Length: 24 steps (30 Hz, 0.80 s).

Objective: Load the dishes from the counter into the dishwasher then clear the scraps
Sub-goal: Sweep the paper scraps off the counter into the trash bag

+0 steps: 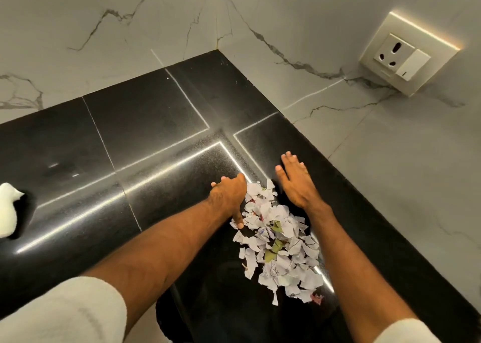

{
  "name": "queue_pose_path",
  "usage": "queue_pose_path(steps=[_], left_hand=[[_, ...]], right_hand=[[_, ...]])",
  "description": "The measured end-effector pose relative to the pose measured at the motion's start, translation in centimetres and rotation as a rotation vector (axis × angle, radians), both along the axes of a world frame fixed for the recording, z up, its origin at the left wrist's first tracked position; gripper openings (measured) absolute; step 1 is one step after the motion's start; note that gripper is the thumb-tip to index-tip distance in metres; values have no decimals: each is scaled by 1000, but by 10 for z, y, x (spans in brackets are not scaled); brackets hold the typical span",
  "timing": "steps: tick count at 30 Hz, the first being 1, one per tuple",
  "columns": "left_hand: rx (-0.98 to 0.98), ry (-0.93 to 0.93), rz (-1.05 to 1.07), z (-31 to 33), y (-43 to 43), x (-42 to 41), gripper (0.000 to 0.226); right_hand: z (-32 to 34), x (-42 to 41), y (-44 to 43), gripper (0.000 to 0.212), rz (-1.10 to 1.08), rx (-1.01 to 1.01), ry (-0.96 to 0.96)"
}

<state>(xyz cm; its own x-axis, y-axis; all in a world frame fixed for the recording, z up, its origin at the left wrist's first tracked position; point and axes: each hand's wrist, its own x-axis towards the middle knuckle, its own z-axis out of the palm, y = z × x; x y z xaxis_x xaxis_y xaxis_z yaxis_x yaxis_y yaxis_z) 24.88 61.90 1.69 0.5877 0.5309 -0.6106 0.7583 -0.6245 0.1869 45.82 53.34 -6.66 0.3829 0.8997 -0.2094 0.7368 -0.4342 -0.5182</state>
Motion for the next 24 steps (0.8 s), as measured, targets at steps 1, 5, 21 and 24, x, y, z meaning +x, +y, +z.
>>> queue_pose_path(steps=[1, 5, 21, 24], left_hand=[[-2, -7, 0, 1, -1, 1, 117], [54, -40, -51, -3, -5, -3, 140], [-204, -423, 46, -55, -98, -92, 94], [-281, -502, 139, -44, -103, -93, 93]], right_hand=[[3, -14, -10, 73, 25, 15, 39], [7, -67, -48, 63, 138, 18, 135], [20, -132, -99, 61, -92, 152, 357], [22, -127, -81, 68, -111, 150, 298]])
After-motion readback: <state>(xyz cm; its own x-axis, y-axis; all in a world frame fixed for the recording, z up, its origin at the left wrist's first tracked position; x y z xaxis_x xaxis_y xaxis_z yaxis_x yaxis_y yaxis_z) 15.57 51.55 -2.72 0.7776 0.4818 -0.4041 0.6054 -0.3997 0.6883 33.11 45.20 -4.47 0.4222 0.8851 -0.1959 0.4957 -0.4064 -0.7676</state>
